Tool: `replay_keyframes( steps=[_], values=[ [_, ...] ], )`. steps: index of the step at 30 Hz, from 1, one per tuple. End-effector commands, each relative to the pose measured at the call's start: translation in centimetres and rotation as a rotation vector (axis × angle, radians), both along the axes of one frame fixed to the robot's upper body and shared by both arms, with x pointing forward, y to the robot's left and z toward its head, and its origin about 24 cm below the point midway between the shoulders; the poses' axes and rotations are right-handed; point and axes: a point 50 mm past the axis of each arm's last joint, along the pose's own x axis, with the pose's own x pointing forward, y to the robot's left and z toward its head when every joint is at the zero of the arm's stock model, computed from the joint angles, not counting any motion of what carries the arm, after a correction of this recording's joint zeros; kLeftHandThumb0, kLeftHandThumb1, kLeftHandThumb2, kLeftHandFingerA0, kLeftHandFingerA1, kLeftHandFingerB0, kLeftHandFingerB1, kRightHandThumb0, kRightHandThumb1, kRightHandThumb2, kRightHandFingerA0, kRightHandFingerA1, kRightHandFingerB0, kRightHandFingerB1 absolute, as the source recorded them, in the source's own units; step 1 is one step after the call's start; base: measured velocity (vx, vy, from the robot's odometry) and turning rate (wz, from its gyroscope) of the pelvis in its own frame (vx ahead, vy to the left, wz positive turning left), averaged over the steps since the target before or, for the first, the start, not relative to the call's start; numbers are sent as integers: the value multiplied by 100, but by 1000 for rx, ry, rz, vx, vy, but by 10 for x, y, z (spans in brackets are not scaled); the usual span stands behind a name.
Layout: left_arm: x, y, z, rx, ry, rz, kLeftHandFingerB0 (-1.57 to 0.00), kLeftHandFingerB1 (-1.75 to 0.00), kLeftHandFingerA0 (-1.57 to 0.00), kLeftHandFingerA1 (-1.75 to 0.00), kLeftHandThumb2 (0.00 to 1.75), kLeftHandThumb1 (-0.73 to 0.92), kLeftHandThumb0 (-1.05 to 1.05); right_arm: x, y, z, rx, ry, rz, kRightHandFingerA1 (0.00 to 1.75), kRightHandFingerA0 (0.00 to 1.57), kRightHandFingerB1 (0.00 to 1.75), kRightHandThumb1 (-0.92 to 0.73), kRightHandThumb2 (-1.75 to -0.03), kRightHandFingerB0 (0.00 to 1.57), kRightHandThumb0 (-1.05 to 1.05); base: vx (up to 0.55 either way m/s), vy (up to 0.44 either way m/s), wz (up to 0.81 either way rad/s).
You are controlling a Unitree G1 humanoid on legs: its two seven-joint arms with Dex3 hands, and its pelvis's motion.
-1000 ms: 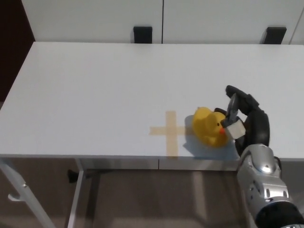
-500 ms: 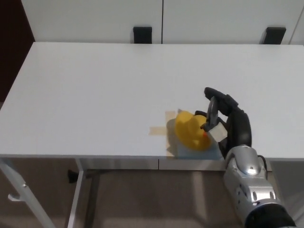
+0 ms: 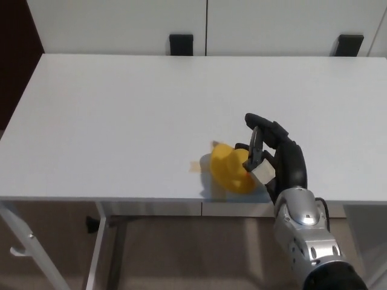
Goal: The robot uses its right hand to push the yellow duck toy to the center of the white desk.
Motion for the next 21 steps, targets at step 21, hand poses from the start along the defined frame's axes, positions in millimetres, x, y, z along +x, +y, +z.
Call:
replay_keyframes(
  steps=[21],
  values=[
    [3, -4, 3, 22, -58, -87, -92, -95, -96, -95, 107, 50, -4, 30, -102, 51, -475, -99, -232, 15, 0, 0, -88, -125, 0, -105, 0, 0, 0]
  ],
)
